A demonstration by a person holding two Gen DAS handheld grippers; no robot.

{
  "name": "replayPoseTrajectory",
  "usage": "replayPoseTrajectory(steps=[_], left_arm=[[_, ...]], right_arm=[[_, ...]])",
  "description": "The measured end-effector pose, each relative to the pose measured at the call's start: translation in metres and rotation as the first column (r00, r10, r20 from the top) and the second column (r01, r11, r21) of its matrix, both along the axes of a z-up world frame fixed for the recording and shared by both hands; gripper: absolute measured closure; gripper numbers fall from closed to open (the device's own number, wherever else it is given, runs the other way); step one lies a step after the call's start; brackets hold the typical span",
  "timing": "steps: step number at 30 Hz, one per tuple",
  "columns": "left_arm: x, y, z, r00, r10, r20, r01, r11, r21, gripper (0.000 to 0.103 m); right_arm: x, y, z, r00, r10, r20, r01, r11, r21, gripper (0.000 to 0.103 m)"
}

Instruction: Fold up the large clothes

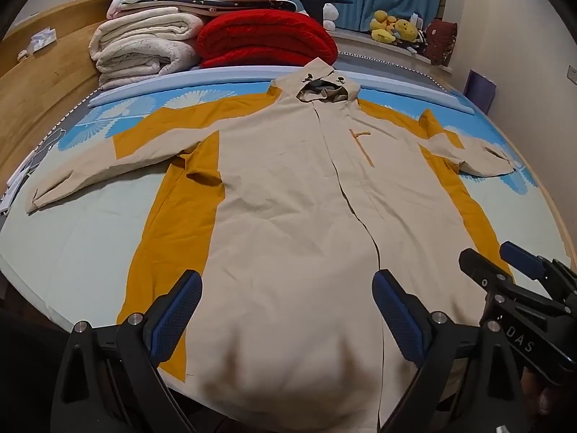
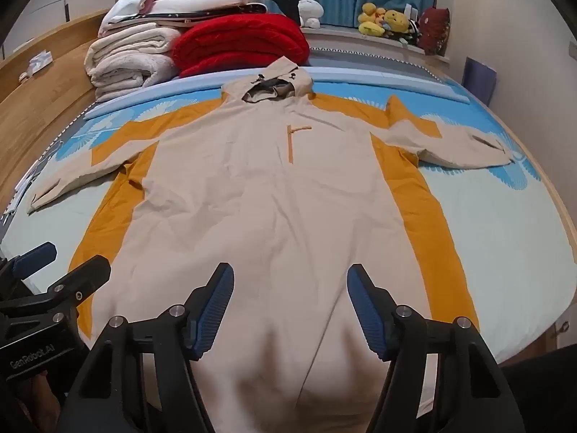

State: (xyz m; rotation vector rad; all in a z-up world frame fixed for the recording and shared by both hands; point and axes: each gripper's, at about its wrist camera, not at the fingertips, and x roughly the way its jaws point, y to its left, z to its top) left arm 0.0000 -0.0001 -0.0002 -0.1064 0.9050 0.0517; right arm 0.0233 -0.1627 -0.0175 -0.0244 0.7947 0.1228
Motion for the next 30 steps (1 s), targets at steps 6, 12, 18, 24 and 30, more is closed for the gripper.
replayPoseTrajectory(steps=[6,12,18,24,30], left_arm=[[0.003,-0.001,0.001,1.000,0.005,0.001,-0.005,1.000,-0.001,0.009],[0.000,-0.001,-0.001,1.000,0.001,0.004,-0.001,1.000,-0.001,0.009],[0.000,0.000,-0.001,1.000,0.000,0.004,0.000,1.000,-0.002,0.009],[0.000,0.001,-0.001,1.000,0.000,0.004,0.000,1.000,-0.002,0.010],[0.003,0.009,0.006,1.000,0.003,0.002,-0.003,1.000,-0.001,0.011]], right_arm=[[-0.001,-0.001,0.000,1.000,-0.006,0.013,0.006,1.000,0.001,0.039],[-0.001,-0.005,0.001,1.000,-0.017,0.022,0.016,1.000,0.015,0.041],[0.000,-0.008,0.001,1.000,-0.018,0.018,0.017,0.999,0.028,0.041],[0.001,-0.010,0.002,1.000,-0.016,0.018,0.016,0.999,0.035,0.041],[0.002,-0.008,0.003,1.000,-0.016,0.022,0.015,0.999,0.033,0.041]])
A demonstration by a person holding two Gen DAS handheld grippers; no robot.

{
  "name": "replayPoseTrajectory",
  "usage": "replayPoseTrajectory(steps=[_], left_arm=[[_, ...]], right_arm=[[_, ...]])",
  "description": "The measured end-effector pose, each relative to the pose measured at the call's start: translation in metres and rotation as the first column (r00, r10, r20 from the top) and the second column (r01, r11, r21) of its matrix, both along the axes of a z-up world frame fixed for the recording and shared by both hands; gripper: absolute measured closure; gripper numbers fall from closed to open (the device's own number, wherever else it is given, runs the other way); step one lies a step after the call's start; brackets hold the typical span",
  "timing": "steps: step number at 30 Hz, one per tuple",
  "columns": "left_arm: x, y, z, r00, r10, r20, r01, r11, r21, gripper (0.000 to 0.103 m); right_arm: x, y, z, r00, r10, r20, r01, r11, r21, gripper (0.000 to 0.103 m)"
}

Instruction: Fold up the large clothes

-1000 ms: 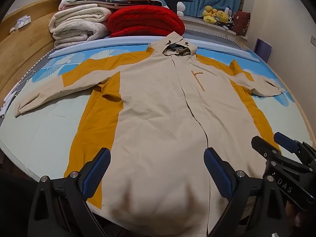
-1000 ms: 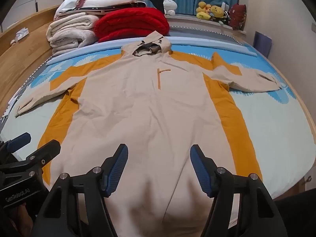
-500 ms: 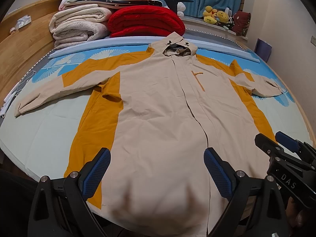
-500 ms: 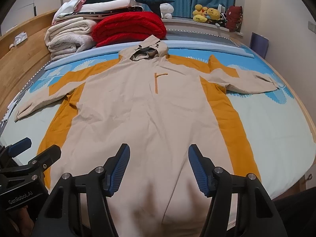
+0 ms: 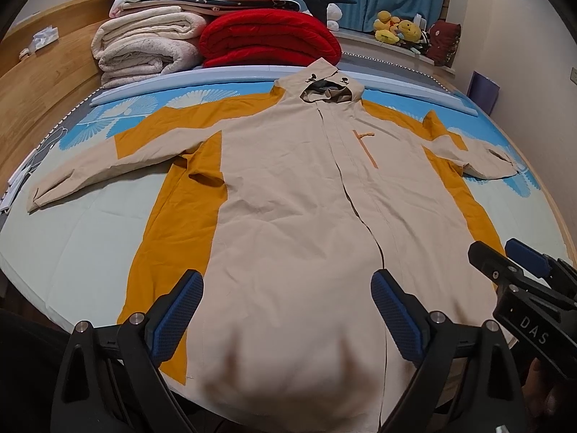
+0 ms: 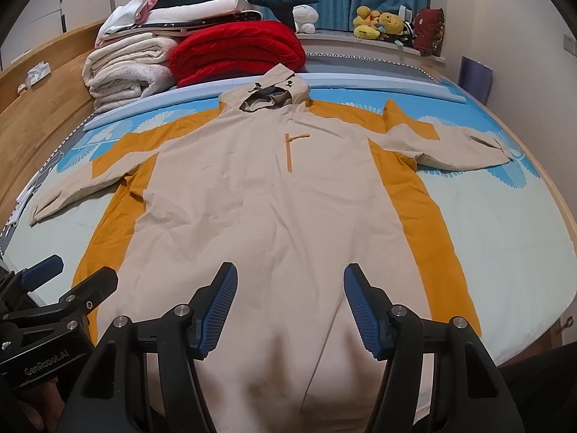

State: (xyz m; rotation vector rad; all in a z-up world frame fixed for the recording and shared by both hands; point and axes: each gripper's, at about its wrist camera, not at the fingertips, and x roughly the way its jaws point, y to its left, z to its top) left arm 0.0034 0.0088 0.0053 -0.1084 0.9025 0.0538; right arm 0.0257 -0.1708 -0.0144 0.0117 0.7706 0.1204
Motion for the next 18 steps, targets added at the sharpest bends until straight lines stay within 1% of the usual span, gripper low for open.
replayPoseTrajectory(steps=[4,7,10,12,13,14,15,16,17,18], left_arm=[[-0.004,0.001,0.001,1.000,-0.003,0.008,0.003,1.000,0.024,0.011],[-0.001,-0.003,-0.001,1.000,0.006,-0.009,-0.006,0.999,0.039,0.011],[-0.002,-0.001,0.010,0.999,0.022,-0.023,-0.021,0.999,0.044,0.012],[-0.004,-0.004,0.025,1.000,0.023,-0.008,-0.022,0.994,0.110,0.012],[-0.004,-0.005,0.031,1.000,0.020,0.002,-0.021,0.991,0.134,0.012],[-0.003,-0.003,0.035,1.000,0.016,0.013,-0.018,0.990,0.137,0.012],[0.000,0.002,0.039,0.999,0.008,0.032,-0.012,0.993,0.116,0.012],[0.004,0.009,0.040,0.999,0.007,0.051,-0.012,0.996,0.083,0.012],[0.009,0.015,0.042,0.998,0.011,0.068,-0.018,0.994,0.103,0.012],[0.019,0.029,0.045,0.997,0.039,0.072,-0.046,0.994,0.104,0.012]], right_arm=[[0.001,0.004,0.002,1.000,0.009,0.008,-0.009,1.000,-0.002,0.040],[0.004,0.006,0.002,1.000,0.016,-0.004,-0.016,1.000,0.010,0.039],[0.005,0.006,0.005,1.000,0.017,-0.001,-0.017,1.000,0.022,0.039],[0.004,0.007,0.009,1.000,0.019,0.012,-0.019,1.000,0.024,0.038],[0.004,0.008,0.011,1.000,0.022,0.017,-0.023,0.999,0.027,0.035],[0.004,0.008,0.014,0.999,0.028,0.017,-0.028,0.999,0.036,0.029],[0.005,0.008,0.016,0.999,0.037,0.015,-0.038,0.998,0.053,0.025],[0.006,0.008,0.019,0.999,0.047,0.014,-0.047,0.997,0.068,0.019],[0.008,0.009,0.021,0.998,0.061,0.009,-0.062,0.995,0.081,0.015],[0.011,0.011,0.024,0.997,0.080,0.003,-0.080,0.993,0.088,0.014]])
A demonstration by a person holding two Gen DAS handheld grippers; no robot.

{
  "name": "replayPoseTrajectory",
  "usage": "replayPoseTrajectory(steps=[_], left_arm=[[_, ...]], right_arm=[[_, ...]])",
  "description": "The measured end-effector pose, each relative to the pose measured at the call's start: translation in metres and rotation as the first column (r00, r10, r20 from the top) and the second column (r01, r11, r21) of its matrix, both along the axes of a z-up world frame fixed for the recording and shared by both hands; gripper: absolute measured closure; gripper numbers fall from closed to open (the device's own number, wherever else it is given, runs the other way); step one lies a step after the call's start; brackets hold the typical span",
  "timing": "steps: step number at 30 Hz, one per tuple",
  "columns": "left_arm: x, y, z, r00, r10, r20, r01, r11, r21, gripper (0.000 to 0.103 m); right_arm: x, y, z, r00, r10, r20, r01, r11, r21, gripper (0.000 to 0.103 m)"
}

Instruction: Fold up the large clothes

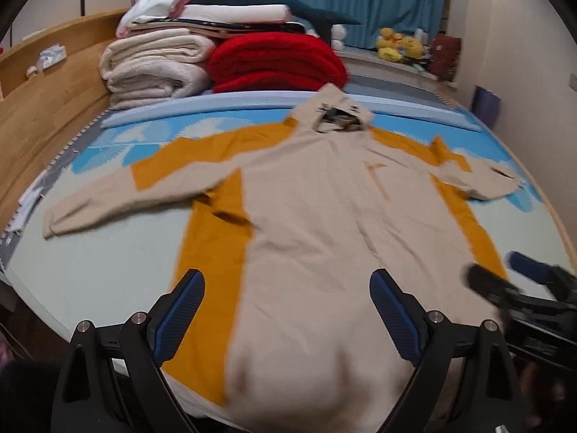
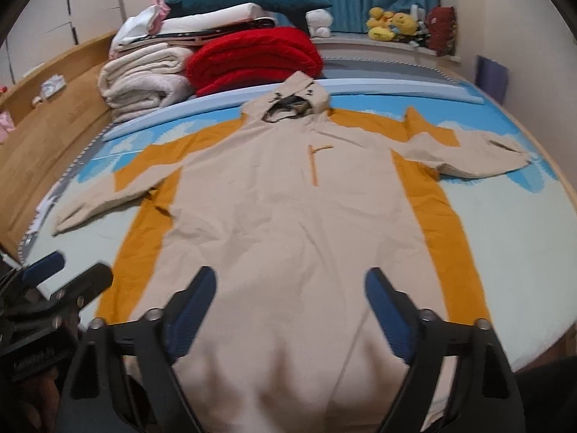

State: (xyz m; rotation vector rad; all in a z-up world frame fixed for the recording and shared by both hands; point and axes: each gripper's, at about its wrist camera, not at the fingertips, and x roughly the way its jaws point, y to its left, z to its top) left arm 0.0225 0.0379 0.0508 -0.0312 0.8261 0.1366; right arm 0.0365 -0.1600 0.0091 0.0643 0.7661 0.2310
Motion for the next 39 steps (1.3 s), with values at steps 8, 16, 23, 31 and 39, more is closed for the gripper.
replayPoseTrajectory(steps=[8,16,23,31,39], left_arm=[[0.093,0.128,0.018,0.971,0.238,0.032,-0.235,0.969,-0.082,0.049],[0.150,0.281,-0.035,0.878,0.475,-0.056,-0.478,0.876,-0.067,0.083],[0.131,0.408,-0.101,0.683,0.705,-0.190,-0.728,0.676,-0.110,0.046],[0.081,0.496,-0.146,0.430,0.853,-0.296,-0.885,0.333,-0.324,0.043],[0.075,0.506,-0.160,0.416,0.849,-0.326,-0.880,0.285,-0.379,0.087]], right_arm=[[0.048,0.023,0.046,0.994,0.066,0.083,-0.062,0.997,-0.049,0.015],[0.151,0.074,0.095,0.963,0.190,0.189,-0.176,0.980,-0.091,0.040],[0.208,0.080,0.077,0.964,0.215,0.160,-0.212,0.977,-0.035,0.058],[0.237,0.078,0.053,0.965,0.222,0.139,-0.221,0.975,-0.022,0.064],[0.263,0.060,0.025,0.986,0.168,0.014,-0.169,0.984,0.050,0.057]])
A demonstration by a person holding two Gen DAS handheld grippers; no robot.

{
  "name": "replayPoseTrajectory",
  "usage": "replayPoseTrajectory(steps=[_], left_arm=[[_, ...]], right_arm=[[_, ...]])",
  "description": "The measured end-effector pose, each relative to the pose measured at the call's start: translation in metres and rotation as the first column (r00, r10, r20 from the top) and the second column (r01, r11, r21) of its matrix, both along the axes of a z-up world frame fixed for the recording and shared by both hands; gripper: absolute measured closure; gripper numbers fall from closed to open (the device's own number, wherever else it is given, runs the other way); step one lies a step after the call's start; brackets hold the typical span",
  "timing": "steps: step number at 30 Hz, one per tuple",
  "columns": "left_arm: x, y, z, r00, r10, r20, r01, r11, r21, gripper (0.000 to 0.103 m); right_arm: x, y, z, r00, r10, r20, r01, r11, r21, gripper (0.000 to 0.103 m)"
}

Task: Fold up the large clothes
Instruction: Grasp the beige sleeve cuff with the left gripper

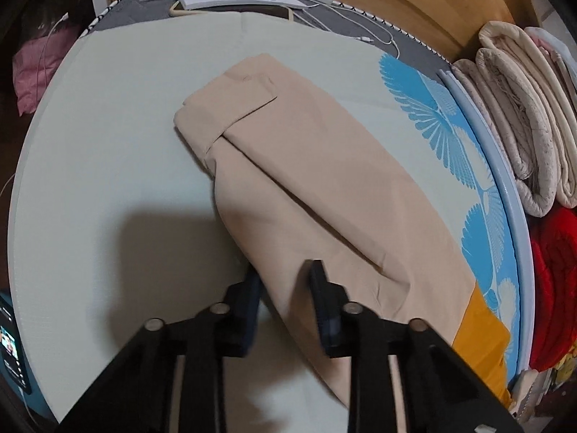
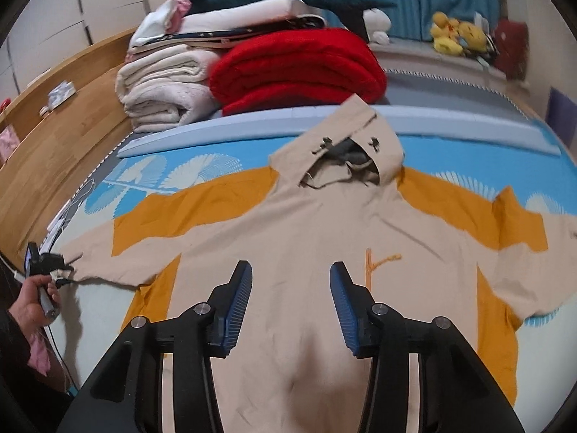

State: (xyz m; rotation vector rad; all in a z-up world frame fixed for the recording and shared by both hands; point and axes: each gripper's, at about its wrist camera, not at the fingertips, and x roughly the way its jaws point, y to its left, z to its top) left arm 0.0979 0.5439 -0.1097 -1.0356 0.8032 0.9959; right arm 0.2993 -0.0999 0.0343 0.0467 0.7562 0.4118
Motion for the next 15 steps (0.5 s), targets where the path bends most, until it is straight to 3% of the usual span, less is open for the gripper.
replayPoseTrajectory(steps=[2,5,10,15], left_arm=[[0.002,-0.001,0.002,1.000,-0.009,-0.009,0.009,1.000,0.011,0.095],[0.003,-0.003,0.010,1.000,-0.025,-0.013,0.026,0.999,0.043,0.100],[0.015,-0.013,0.033,0.999,-0.051,-0.012,0.052,0.992,0.115,0.103],[0.047,-0.046,0.074,0.988,-0.151,-0.011,0.149,0.961,0.233,0.103]], right_arm=[[0.002,0.000,-0.002,1.000,-0.010,-0.007,0.010,1.000,-0.012,0.057],[0.000,-0.001,-0.005,1.000,-0.020,-0.009,0.019,0.999,-0.032,0.057],[-0.004,-0.002,-0.004,0.999,-0.034,-0.006,0.034,0.998,-0.048,0.063],[-0.010,-0.008,0.000,0.998,-0.056,0.003,0.056,0.995,-0.085,0.074]])
